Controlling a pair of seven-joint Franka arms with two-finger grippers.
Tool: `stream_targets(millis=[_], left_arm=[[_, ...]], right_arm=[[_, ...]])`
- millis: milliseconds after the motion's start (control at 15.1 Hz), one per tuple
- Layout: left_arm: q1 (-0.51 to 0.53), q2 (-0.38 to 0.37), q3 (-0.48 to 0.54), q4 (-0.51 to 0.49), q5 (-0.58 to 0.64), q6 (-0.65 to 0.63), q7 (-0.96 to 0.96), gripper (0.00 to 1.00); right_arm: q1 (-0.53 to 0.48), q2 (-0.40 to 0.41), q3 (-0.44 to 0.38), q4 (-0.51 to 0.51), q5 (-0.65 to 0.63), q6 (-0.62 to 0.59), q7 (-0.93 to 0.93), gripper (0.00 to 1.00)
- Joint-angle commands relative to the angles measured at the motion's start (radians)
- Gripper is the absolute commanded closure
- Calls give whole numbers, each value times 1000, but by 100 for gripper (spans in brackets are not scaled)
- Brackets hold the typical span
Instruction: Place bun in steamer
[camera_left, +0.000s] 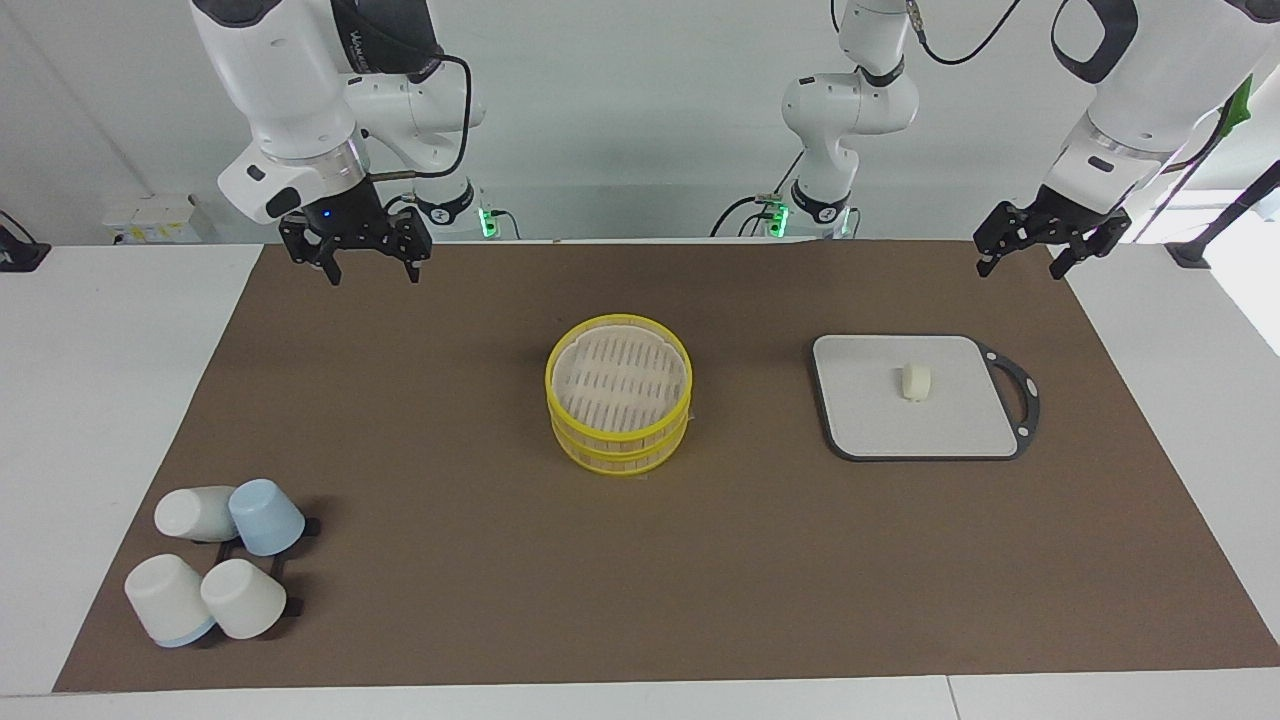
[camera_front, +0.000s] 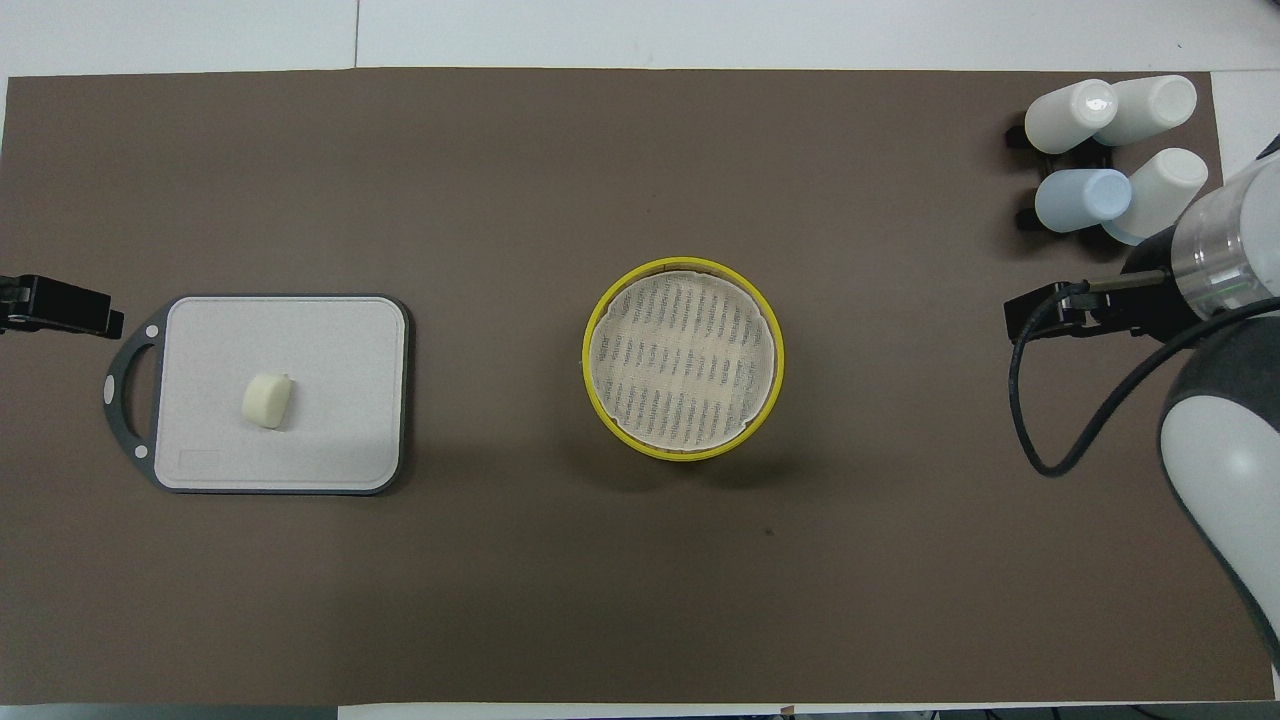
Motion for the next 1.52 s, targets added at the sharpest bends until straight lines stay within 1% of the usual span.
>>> stream_targets(millis=[0, 331, 463, 529, 595, 661, 727, 793, 860, 926, 992, 1124, 1190, 1322, 1455], left_arm=[[-10, -7, 7, -5, 16, 9, 6, 0], [-10, -8, 7, -8, 16, 9, 6, 0], [-10, -27, 7, -45, 16, 22, 7, 0], [-9, -36, 7, -69, 16, 44, 7, 0], [-9, -57, 7, -113, 16, 76, 7, 0], [-6, -77, 7, -166, 16, 113, 9, 0], [-3, -106, 7, -233, 16, 160, 10, 0], [-1, -132, 7, -312, 16, 221, 13, 0], [1, -161, 7, -400, 16, 289, 18, 0], [2, -178, 8, -481, 16, 361, 35, 0], [2, -177, 8, -550, 16, 422, 91, 0], [5, -127, 8, -658, 16, 571, 195, 0], [7, -97, 8, -709, 16, 666, 226, 0], [7, -47, 7, -792, 16, 817, 239, 0], [7, 1, 7, -815, 16, 906, 240, 0]], right_arm=[[-12, -12, 3, -15, 7, -6, -32, 0], [-14, -20, 9, -29, 8, -10, -38, 0], [17, -11, 16, -15, 37, 34, -95, 0], [63, 7, 19, 8, 65, 46, -86, 0], [122, 58, 19, 40, 79, 28, -39, 0], [178, 116, 19, 87, 82, 26, 86, 0], [242, 194, 21, 173, 83, 25, 236, 0], [316, 281, 22, 265, 77, 26, 338, 0], [380, 340, 19, 308, 76, 57, 403, 0], [417, 377, 21, 309, 77, 147, 476, 0], [445, 408, 22, 303, 76, 246, 553, 0], [515, 460, 19, 255, 60, 366, 618, 0], [560, 486, 13, 226, 30, 420, 629, 0], [562, 486, 16, 140, -64, 483, 618, 0], [568, 466, 16, 88, -78, 497, 611, 0]])
